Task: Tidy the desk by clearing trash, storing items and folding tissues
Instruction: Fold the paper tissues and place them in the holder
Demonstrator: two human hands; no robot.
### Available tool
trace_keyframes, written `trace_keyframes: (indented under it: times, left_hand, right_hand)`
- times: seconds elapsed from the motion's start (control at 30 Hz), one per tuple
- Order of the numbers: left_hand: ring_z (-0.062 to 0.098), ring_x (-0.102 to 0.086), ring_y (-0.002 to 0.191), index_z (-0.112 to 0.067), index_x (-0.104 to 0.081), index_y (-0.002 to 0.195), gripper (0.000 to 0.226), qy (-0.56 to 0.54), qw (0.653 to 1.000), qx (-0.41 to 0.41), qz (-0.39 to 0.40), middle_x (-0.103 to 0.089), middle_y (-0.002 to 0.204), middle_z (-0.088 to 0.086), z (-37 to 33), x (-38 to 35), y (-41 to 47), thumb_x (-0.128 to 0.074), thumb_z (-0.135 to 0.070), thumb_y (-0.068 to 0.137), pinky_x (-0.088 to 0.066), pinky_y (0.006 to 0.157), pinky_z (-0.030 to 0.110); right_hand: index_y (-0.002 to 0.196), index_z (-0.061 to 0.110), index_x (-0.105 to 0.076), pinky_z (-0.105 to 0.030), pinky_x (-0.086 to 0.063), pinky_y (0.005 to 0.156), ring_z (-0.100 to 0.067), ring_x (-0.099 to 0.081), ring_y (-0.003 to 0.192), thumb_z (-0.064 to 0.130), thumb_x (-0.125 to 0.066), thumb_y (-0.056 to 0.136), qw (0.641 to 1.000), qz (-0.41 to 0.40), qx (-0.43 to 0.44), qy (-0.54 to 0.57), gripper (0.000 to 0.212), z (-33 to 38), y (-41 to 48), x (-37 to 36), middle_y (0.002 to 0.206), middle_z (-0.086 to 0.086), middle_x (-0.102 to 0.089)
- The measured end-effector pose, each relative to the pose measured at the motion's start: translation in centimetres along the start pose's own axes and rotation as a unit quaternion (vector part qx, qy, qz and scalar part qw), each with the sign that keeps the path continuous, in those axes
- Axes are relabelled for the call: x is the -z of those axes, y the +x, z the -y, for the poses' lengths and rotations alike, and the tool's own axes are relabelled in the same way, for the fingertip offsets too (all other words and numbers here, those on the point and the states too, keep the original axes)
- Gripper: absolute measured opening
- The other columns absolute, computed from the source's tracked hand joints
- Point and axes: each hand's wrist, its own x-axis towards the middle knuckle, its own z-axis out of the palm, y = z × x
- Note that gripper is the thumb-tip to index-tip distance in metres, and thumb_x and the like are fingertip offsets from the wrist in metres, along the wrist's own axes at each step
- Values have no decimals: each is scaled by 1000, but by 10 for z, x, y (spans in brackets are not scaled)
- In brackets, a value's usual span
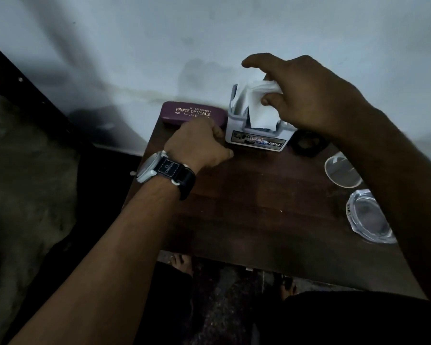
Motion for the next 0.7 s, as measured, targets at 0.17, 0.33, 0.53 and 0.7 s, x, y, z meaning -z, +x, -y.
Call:
trace_keyframes:
  times: [0.17, 0.33, 0.53, 0.7]
  left_hand:
    - [21, -70, 100, -25, -68, 119, 48, 7, 1000, 2, -7, -72, 111, -1, -1, -1, -1, -84, -41, 77, -57, 94, 40]
    - [21, -69, 100, -24, -68, 119, 48, 11, 1000, 0, -4, -71, 114, -1, -2, -1, 0, -85, -41, 78, -58, 93, 40]
    - [21, -69, 99, -27, -68, 118, 47, 6, 1000, 0, 2, -72, 113, -1, -3, -2, 1, -85, -41, 77, -58, 93, 39]
    - [23, -69, 100, -24, -67, 119, 49, 11, 1000, 3, 3, -71, 113, 0, -1, -3, 2, -86, -40, 76, -59, 93, 41]
  right_hand:
    - [144, 50, -30, -56, -56, 87, -39, -63, 112, 14, -62, 93, 1000, 7, -12, -6, 70, -1, -1, -9, 118, -13, -66]
    - [149, 41, -34, -52, -55, 88, -40, -64, 109, 8, -59, 93, 1000, -19, -5, -15, 70, -1, -1, -14, 123, -10, -69]
    - [152, 31, -38, -42, -50, 91, -37, -66, 104, -2, -58, 90, 998, -48, 13, -29, 73, -4, -1, -16, 120, -7, -72]
    - [150, 34, -38, -47, -52, 88, -40, -64, 102, 6, -57, 93, 999, -28, 21, -10, 67, -8, 1, -26, 117, -10, -70]
